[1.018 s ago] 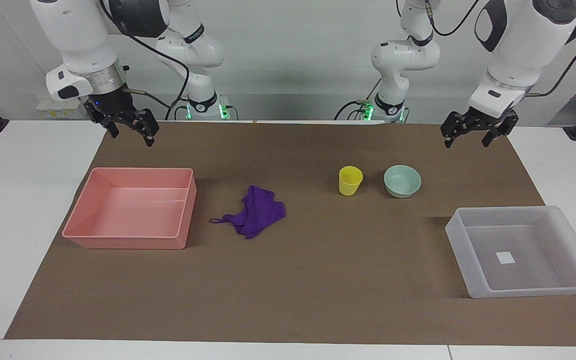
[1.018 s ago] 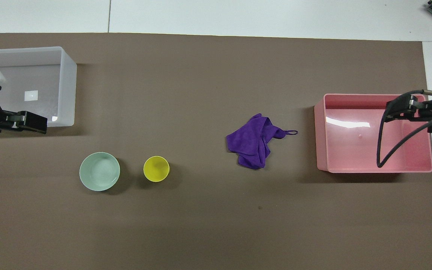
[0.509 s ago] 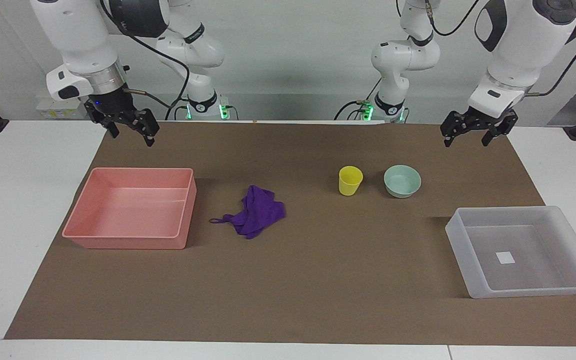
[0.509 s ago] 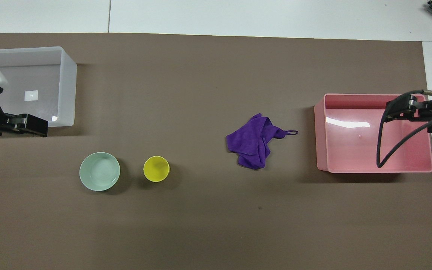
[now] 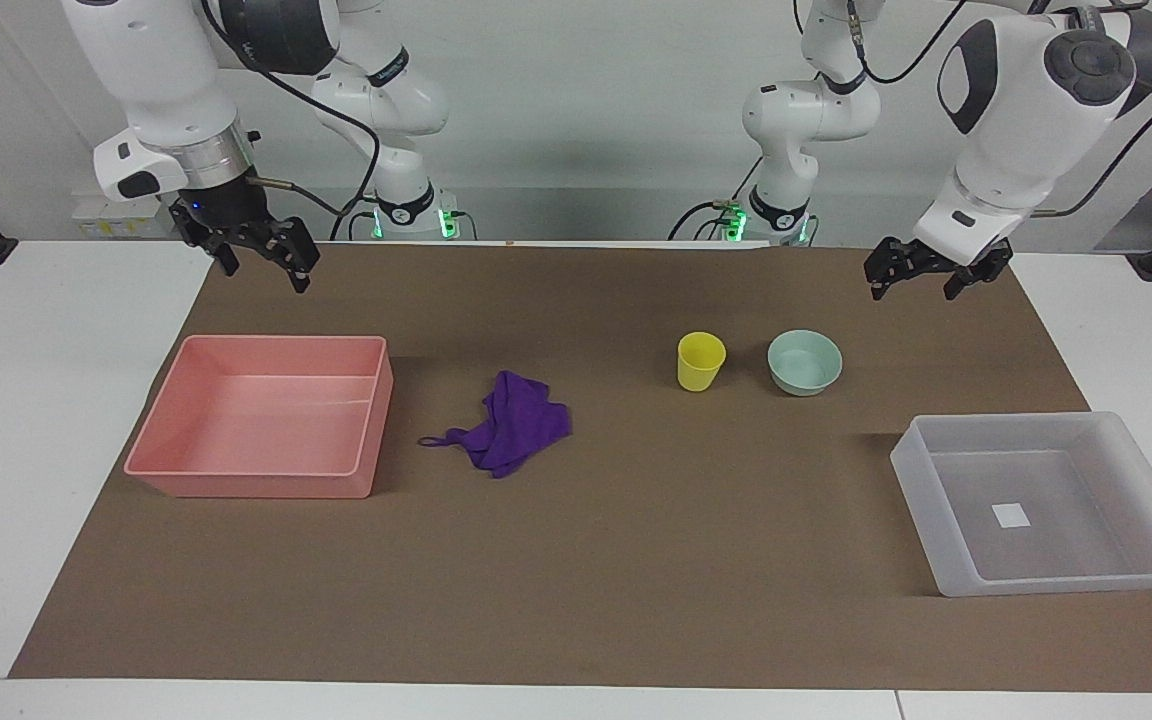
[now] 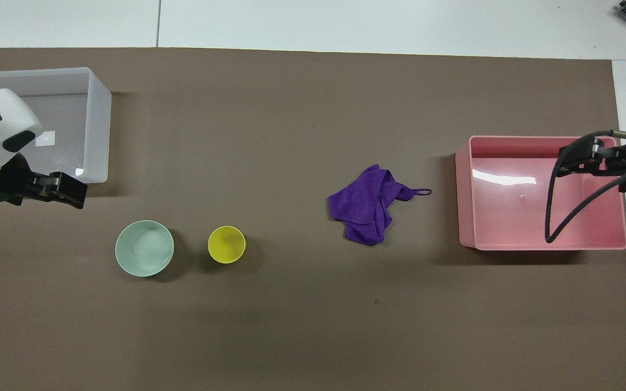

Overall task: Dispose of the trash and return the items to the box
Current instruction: 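Grasp the green bowl with the left gripper while the right gripper reaches the cloth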

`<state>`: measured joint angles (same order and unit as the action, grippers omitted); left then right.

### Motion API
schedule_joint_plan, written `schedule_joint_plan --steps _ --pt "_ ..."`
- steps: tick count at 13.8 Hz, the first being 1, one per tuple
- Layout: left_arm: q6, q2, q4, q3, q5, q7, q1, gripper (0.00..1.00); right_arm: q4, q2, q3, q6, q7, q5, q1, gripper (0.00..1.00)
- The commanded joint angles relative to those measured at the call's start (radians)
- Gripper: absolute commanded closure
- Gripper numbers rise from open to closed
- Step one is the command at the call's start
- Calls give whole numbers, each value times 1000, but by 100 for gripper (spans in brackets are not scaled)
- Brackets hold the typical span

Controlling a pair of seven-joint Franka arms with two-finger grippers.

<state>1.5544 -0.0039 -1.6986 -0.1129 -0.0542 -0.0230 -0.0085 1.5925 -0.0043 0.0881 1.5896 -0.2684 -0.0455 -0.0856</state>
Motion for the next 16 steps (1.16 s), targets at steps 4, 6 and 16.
schedule_joint_plan --steps 4,6,16 --pt "59 -7 -106 4 2 11 -16 0 18 -3 9 59 3 10 -7 0" --pt "163 -2 -208 6 1 11 -41 0 46 -5 18 108 -29 10 3 0" --pt "513 48 -555 9 -3 12 -15 0 204 58 18 387 -271 10 200 0"
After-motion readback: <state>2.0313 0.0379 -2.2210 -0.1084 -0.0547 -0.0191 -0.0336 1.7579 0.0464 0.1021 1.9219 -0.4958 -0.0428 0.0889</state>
